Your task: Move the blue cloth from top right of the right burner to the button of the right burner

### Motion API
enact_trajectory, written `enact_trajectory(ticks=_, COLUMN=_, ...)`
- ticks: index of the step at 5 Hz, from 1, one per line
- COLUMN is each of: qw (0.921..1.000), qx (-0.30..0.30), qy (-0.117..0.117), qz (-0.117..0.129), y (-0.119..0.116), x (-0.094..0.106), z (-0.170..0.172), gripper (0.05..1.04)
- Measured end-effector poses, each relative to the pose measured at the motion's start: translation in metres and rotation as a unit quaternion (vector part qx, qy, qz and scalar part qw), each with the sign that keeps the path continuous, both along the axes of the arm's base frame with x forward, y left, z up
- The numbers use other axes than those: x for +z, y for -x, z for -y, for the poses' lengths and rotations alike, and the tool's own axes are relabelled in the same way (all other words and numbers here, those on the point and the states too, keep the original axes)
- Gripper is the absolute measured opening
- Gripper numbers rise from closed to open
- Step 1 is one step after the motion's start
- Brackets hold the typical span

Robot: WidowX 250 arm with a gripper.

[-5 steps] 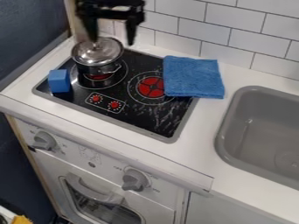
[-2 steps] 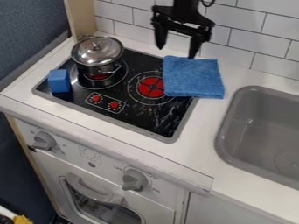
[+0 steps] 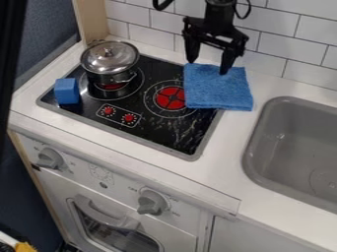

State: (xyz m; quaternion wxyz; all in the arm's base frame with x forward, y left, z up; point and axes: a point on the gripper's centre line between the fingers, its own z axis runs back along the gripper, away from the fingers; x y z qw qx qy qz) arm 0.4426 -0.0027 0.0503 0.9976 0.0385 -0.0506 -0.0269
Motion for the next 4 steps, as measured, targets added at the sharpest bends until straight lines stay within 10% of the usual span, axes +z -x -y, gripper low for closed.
enact_trajectory(ticks=4, qw=0.9999, qx=0.011, qy=-0.005, qz=-0.006, y=0.027, x=-0.027, z=-0.006, gripper=0.999)
